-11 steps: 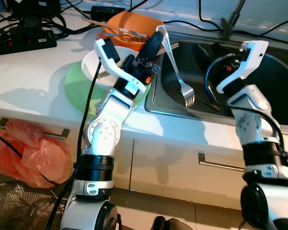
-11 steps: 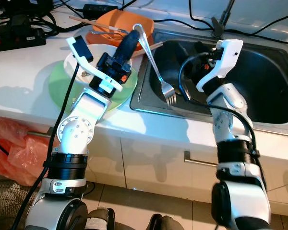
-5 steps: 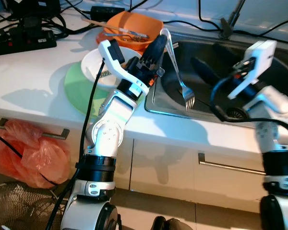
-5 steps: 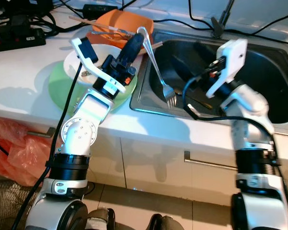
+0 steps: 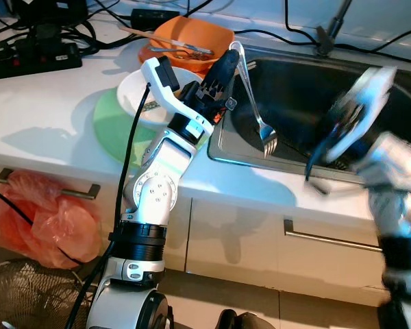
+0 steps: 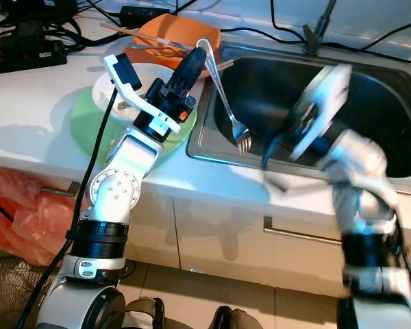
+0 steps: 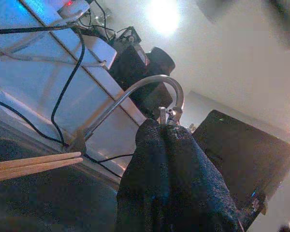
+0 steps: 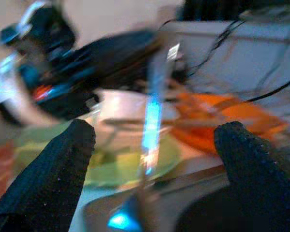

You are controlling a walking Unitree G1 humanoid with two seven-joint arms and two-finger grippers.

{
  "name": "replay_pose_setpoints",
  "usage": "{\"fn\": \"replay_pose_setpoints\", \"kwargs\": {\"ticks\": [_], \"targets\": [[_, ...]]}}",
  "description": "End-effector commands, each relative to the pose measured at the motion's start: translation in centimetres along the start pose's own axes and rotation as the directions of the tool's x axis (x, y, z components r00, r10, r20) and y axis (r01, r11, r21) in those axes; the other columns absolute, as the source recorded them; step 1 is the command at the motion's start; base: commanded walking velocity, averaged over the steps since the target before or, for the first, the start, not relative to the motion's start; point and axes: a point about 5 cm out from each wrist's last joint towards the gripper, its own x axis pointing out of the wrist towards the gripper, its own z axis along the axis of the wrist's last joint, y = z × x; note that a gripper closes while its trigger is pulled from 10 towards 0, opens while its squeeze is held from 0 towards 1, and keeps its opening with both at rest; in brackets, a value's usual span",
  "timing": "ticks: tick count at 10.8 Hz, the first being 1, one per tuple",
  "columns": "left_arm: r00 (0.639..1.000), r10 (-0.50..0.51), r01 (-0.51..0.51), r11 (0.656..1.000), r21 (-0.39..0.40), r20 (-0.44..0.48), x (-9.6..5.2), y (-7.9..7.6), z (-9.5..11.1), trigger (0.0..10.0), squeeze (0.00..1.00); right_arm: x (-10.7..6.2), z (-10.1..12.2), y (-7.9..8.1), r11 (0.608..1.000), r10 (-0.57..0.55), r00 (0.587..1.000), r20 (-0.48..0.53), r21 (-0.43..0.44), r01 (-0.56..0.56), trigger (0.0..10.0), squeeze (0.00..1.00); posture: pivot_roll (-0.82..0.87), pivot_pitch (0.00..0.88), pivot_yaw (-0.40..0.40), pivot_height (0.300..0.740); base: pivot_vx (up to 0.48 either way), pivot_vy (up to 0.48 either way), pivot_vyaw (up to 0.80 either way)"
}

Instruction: Kitchen organization

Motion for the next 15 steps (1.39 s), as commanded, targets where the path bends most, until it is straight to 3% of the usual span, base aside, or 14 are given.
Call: {"fn": "replay_pose_setpoints", "kwargs": {"ticks": [1, 5, 8, 14, 15], "targets": [[1.0, 0.0, 0.0, 0.997, -0.08, -0.006, 0.2, -0.9, -2.1, 10.0, 0.0, 0.1, 0.6, 0.5, 0.999, 0.042, 0.999, 0.022, -0.001, -0.042, 10.0, 0.0, 0.16, 0.148, -0.059, 0.74, 0.0, 0.0, 0.0], [1.0, -0.007, 0.006, 0.998, -0.061, -0.013, 0.3, -1.0, -2.2, 10.0, 0.0, 0.9, 0.2, 1.0, 0.999, 0.05, 0.999, 0.017, 0.013, -0.051, 10.0, 0.0, 0.17, 0.145, -0.064, 0.74, 0.0, 0.0, 0.0], [0.999, -0.025, 0.024, 0.999, -0.045, -0.023, 0.4, -1.4, -2.4, 10.0, 0.0, 1.8, -0.4, -0.3, 0.996, -0.08, 0.996, -0.026, -0.028, 0.079, 10.0, 0.0, 0.17, 0.144, -0.066, 0.74, 0.0, 0.0, 0.0], [0.999, -0.032, 0.031, 0.999, -0.04, -0.017, 0.4, -1.6, -2.3, 10.0, 0.0, 3.2, -2.1, 0.1, 0.996, -0.09, 0.991, -0.096, -0.026, 0.088, 10.0, 0.0, 0.18, 0.147, -0.071, 0.74, 0.0, 0.0, 0.0], [0.999, -0.033, 0.032, 0.999, -0.04, -0.017, 0.3, -1.6, -2.3, 10.0, 0.0, 3.4, -2.3, 0.1, 0.995, -0.102, 0.989, -0.107, -0.025, 0.1, 8.6, 0.0, 0.18, 0.145, -0.072, 0.74, 0.0, 0.0, 0.0]]}}
